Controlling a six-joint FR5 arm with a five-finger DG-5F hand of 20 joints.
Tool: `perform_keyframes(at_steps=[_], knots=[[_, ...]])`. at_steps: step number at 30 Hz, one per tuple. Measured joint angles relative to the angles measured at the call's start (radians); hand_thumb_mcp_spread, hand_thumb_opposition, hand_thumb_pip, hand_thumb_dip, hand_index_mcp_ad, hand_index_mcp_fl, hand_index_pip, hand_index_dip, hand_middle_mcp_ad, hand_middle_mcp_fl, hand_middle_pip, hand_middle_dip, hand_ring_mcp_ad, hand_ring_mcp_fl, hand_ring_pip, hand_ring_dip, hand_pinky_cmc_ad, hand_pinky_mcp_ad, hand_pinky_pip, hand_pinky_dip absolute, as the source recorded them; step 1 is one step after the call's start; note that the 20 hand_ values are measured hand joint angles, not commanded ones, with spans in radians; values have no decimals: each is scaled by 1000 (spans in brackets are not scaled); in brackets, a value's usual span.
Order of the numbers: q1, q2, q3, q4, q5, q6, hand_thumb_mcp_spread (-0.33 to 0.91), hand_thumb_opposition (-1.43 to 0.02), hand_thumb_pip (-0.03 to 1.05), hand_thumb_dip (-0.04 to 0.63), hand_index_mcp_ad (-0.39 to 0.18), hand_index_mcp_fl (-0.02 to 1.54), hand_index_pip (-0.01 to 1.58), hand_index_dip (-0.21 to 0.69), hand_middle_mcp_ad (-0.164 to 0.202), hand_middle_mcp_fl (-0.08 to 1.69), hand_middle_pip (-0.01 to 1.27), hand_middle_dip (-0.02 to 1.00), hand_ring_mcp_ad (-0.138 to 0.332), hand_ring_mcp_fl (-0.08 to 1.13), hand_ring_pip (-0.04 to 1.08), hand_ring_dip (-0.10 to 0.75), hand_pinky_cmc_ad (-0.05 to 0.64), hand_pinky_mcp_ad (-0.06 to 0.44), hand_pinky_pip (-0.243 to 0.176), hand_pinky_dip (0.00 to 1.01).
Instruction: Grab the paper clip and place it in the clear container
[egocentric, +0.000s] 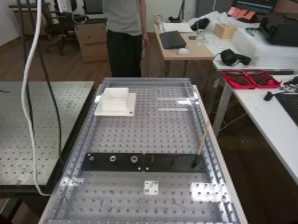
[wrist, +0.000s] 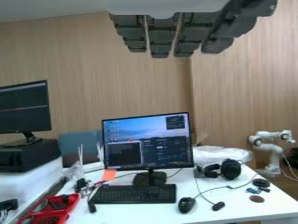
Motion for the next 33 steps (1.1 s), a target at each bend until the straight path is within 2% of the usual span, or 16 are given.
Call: perform_keyframes(at_steps=[2,3,5,7,8,9,11,14,15,16,17,23,25,30,33], knots=[[0,0,1,0,0,0,5,-24,0,2,24,24,21,16,58,7,21,24,37,0,23,12,14,37,19,23],[-1,0,1,-1,0,1,56,-51,35,3,24,44,21,16,58,12,37,28,35,0,26,12,19,35,19,24],[-1,0,2,-2,-1,1,168,-222,124,23,24,38,24,33,54,2,72,24,37,-12,38,12,26,65,12,45],[-1,0,2,-2,0,1,222,-361,133,23,24,51,44,47,54,-10,87,24,35,-14,59,12,77,115,-3,79],[-1,0,1,-2,0,1,230,-428,133,21,24,58,51,61,58,-7,106,35,49,-10,75,14,117,150,-12,101],[-1,0,1,-1,1,2,244,-456,133,19,24,52,56,75,58,-7,108,37,44,-10,72,14,148,164,-19,110],[0,-1,0,1,2,1,255,-522,134,17,24,75,66,93,58,-7,117,44,72,-12,94,14,194,215,-28,141],[0,-1,-3,4,3,2,257,-569,134,19,24,75,65,106,58,-5,141,61,96,-12,87,14,265,244,-30,168],[0,-2,-5,5,4,2,258,-590,134,23,23,75,70,113,66,-3,141,65,93,-12,110,14,262,265,-40,166],[0,-2,-6,6,5,2,257,-585,134,23,24,73,72,119,70,-7,141,65,93,-12,108,14,284,262,-44,166],[0,-4,-10,8,7,2,257,-606,134,23,23,73,73,120,87,-7,141,66,112,-12,108,14,290,274,-44,166],[1,-24,-27,15,19,-2,279,-644,134,23,28,110,87,140,86,-10,148,63,126,-12,112,12,335,297,-45,199],[1,-30,-37,23,25,-6,279,-644,134,23,31,110,87,140,99,-10,154,72,126,-12,112,12,330,293,-56,195],[-4,-50,-86,78,37,-3,283,-644,145,23,31,110,87,150,101,10,155,77,126,-12,110,14,367,304,-61,202],[-7,-57,-121,129,38,3,304,-649,162,17,31,110,87,155,101,45,155,79,126,0,110,16,363,309,-63,204]])
